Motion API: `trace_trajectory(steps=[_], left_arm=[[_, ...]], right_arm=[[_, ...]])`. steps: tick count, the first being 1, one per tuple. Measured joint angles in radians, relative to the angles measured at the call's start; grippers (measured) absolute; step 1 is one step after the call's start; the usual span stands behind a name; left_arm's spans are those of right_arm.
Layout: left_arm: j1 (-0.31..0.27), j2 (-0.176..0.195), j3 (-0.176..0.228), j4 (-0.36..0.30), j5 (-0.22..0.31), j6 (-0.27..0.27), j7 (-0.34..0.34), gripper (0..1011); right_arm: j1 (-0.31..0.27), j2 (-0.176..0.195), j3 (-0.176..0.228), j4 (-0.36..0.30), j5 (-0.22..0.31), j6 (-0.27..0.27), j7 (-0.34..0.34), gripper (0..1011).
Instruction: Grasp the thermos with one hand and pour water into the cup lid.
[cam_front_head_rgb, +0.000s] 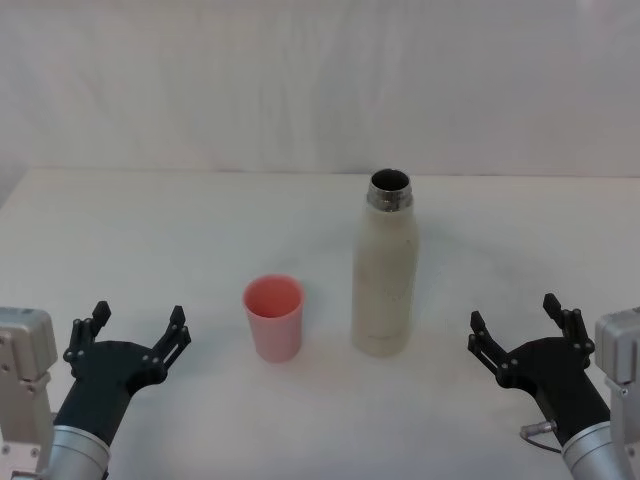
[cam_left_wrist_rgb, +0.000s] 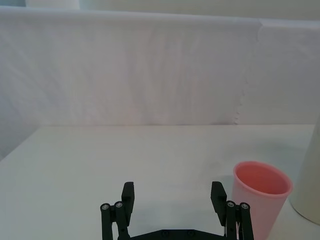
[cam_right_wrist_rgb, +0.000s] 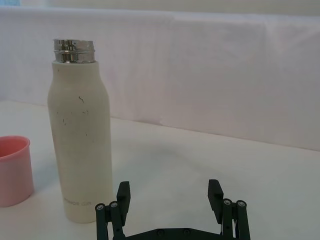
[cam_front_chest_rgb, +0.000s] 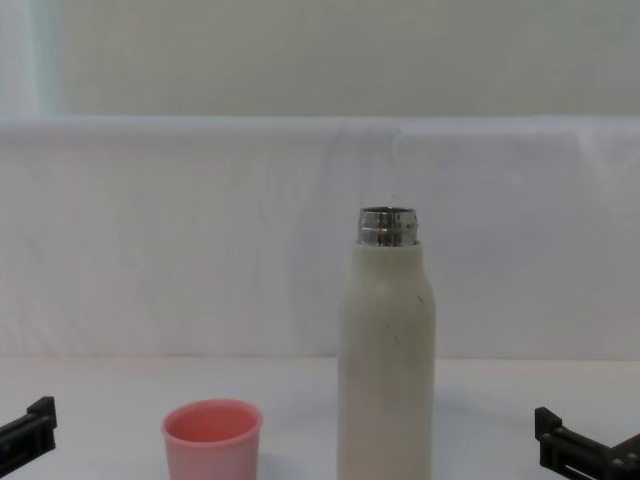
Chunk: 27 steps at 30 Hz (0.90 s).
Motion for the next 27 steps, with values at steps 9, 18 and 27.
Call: trace_trajectory(steps=[9,18,27], left_arm=[[0.0,0.0,0.0,0.0,0.0,0.0,0.0,1001],[0.0,0.0,0.0,0.0,0.0,0.0,0.0,1001],[0.0,0.0,0.0,0.0,0.0,0.0,0.0,1001]], right_arm=[[0.0,0.0,0.0,0.0,0.0,0.0,0.0,1000],[0.0,0.0,0.0,0.0,0.0,0.0,0.0,1000],[-0.009,-0.007,0.009,-0.018,-0.004,-0.004,0.016,1000]])
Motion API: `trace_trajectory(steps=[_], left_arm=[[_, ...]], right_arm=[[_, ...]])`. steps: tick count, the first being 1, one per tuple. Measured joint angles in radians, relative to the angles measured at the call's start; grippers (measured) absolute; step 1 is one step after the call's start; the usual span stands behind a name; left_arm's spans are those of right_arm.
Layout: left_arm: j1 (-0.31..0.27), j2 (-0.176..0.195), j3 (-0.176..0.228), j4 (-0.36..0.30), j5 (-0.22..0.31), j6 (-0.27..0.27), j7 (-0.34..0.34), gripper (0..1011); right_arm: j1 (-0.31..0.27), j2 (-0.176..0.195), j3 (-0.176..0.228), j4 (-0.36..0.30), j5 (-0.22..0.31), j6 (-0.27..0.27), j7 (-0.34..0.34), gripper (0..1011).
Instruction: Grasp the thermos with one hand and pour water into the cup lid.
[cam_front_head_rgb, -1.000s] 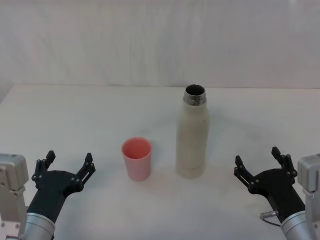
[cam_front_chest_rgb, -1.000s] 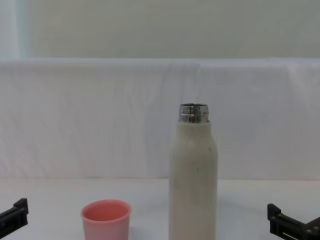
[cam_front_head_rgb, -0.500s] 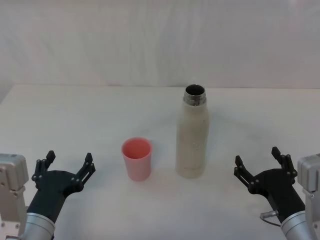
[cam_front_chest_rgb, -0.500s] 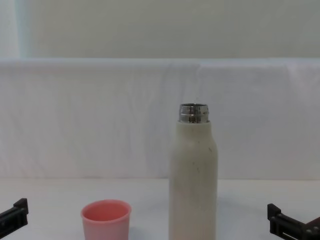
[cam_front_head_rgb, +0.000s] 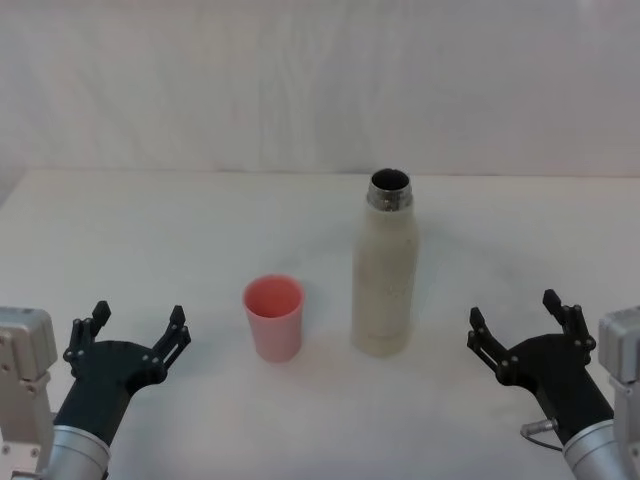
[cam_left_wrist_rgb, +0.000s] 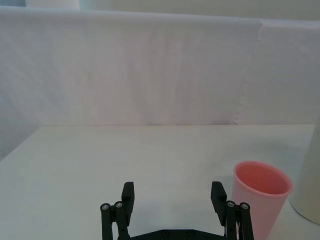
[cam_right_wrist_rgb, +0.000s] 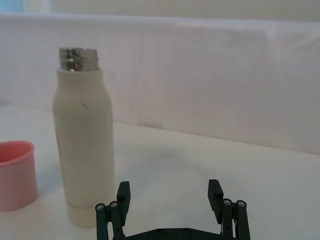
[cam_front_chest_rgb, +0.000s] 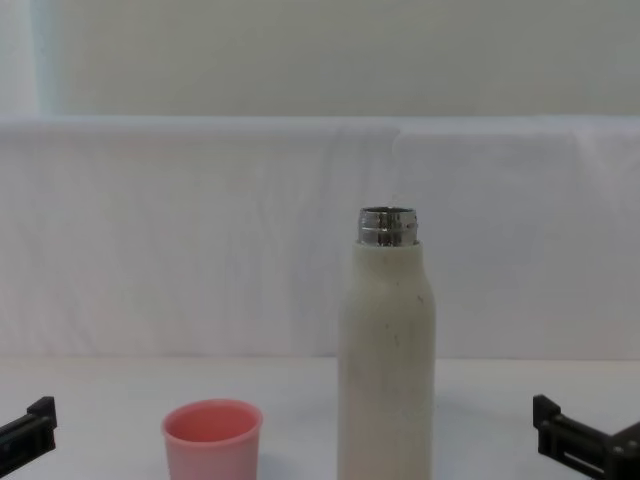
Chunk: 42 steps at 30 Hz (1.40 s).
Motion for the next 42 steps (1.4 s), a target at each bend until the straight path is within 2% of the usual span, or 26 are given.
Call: trace_trajectory(steps=[6,11,15,22,28,32,42], left_arm=[[0.0,0.0,0.0,0.0,0.0,0.0,0.0,1001],[0.0,0.0,0.0,0.0,0.0,0.0,0.0,1001],[0.0,0.0,0.0,0.0,0.0,0.0,0.0,1001],[0.0,0.0,0.0,0.0,0.0,0.0,0.0,1001],[0.0,0.0,0.0,0.0,0.0,0.0,0.0,1001],[0.0,0.0,0.0,0.0,0.0,0.0,0.0,1001],[0.0,0.0,0.0,0.0,0.0,0.0,0.0,1001]], right_arm=[[-0.018,0.0,0.014,-0.043,0.005,0.012,0.036,1000],[-0.042,0.013,0.042,-0.098,0.042,0.071,0.089,1000],[-0.063,0.033,0.076,-0.144,0.09,0.12,0.147,1000],[-0.063,0.085,0.101,-0.19,0.141,0.173,0.224,1000],[-0.032,0.124,0.095,-0.189,0.183,0.205,0.278,1000],[0.001,0.146,0.077,-0.166,0.211,0.222,0.311,1000],[0.059,0.163,0.029,-0.128,0.238,0.236,0.33,1000]])
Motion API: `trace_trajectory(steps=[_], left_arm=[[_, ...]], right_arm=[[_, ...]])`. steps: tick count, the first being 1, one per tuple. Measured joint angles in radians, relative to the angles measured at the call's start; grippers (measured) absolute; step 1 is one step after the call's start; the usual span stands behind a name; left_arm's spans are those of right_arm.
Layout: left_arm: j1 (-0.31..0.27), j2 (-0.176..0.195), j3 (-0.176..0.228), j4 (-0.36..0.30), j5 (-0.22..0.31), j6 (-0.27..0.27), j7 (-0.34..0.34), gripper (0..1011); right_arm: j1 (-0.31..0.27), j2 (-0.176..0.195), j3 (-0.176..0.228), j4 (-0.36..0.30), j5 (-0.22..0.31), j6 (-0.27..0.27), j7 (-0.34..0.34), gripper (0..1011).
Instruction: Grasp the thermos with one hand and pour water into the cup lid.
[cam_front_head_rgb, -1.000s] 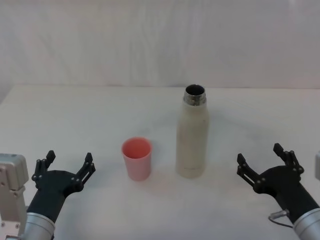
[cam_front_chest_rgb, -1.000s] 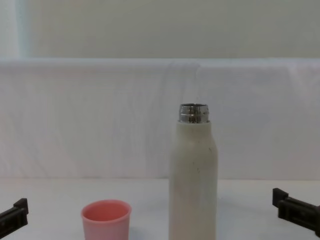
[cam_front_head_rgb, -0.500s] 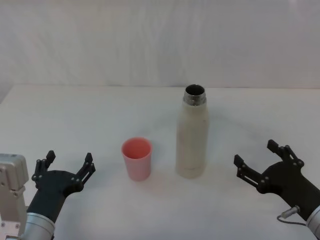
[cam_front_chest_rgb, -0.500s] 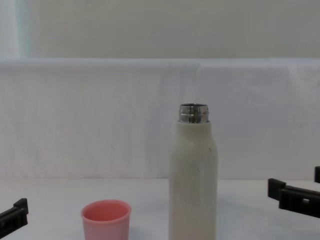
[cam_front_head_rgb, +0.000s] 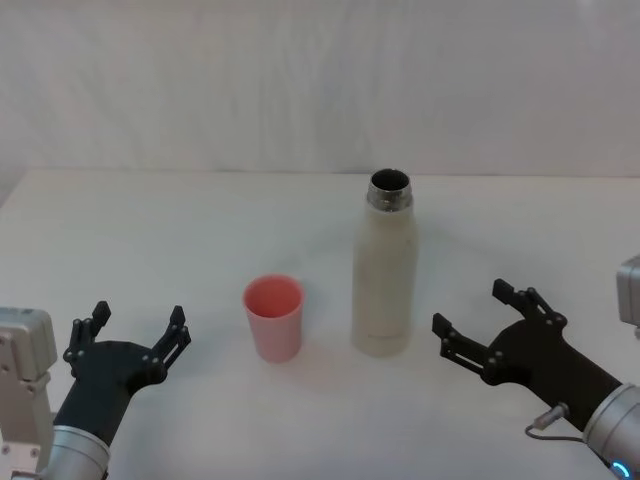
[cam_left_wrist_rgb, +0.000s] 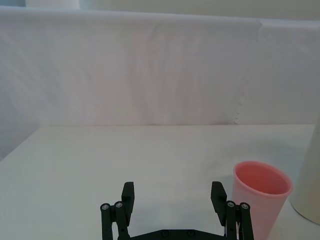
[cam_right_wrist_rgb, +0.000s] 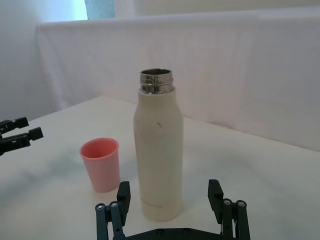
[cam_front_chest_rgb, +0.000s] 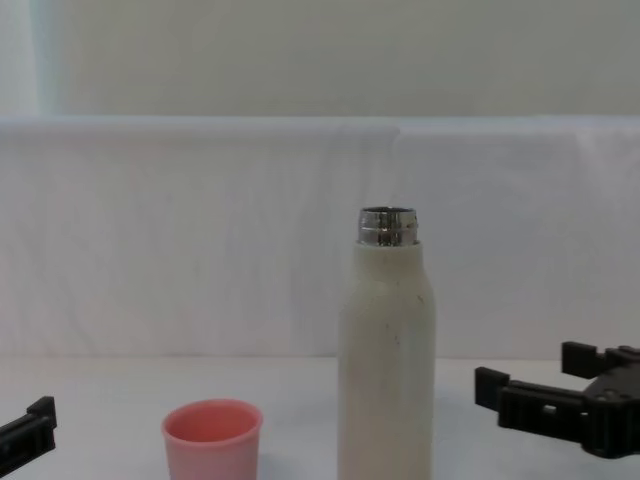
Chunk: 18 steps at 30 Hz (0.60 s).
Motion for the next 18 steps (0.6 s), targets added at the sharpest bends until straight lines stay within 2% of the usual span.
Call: trace_trajectory(steps=[18], left_arm=[[0.0,0.0,0.0,0.0,0.0,0.0,0.0,1001]], right_arm=[[0.104,-0.004,-0.093,0.091,0.021,0.005,-0.008,1000]])
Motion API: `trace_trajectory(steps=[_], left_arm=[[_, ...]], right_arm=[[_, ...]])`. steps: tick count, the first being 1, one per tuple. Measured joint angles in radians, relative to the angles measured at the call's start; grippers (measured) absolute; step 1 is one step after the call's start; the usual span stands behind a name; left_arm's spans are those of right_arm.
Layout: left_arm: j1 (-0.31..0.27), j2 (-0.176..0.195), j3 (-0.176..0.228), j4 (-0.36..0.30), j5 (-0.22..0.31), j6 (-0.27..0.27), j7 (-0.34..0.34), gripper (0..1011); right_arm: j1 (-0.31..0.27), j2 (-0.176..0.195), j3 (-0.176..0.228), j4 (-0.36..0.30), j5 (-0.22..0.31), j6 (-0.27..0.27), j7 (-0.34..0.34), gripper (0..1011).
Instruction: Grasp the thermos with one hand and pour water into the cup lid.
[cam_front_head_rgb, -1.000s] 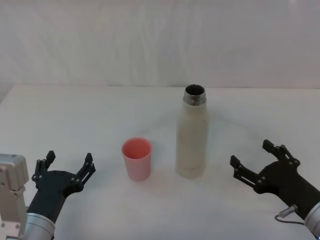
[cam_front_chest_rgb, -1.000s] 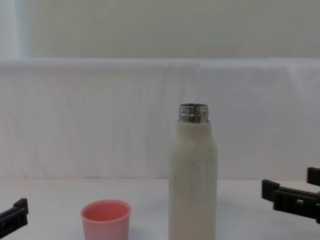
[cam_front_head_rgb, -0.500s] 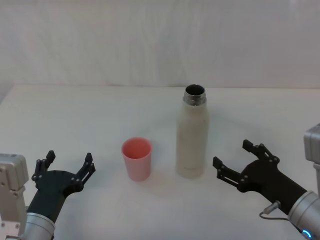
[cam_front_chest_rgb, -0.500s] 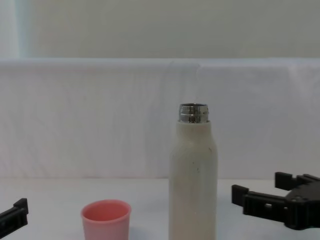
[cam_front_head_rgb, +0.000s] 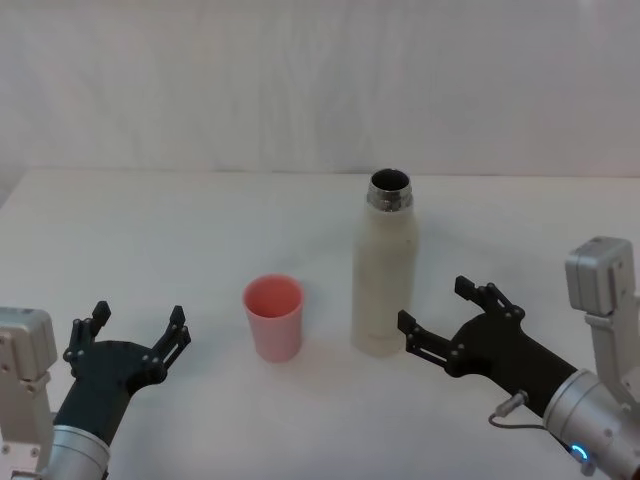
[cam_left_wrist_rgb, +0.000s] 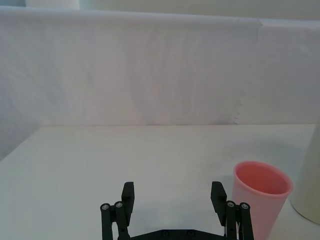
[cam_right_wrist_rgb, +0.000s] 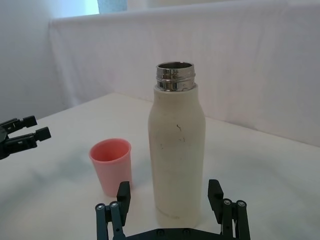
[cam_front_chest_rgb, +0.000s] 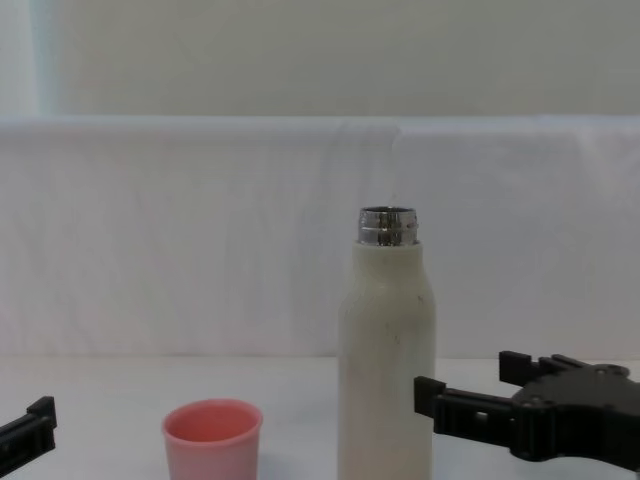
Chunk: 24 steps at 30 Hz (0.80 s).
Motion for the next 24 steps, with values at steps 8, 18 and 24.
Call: trace_trajectory(steps=[8,18,24], left_arm=[[0.0,0.0,0.0,0.0,0.0,0.0,0.0,1001],[0.0,0.0,0.0,0.0,0.0,0.0,0.0,1001],[0.0,0.0,0.0,0.0,0.0,0.0,0.0,1001]], right_arm=[[0.038,-0.015,-0.024,0.042,0.0,0.005,-0.016,1000],[0.078,-0.039,-0.044,0.085,-0.011,0.007,-0.032,1000],[0.092,-0.052,-0.047,0.101,-0.012,0.004,-0.037,1000]])
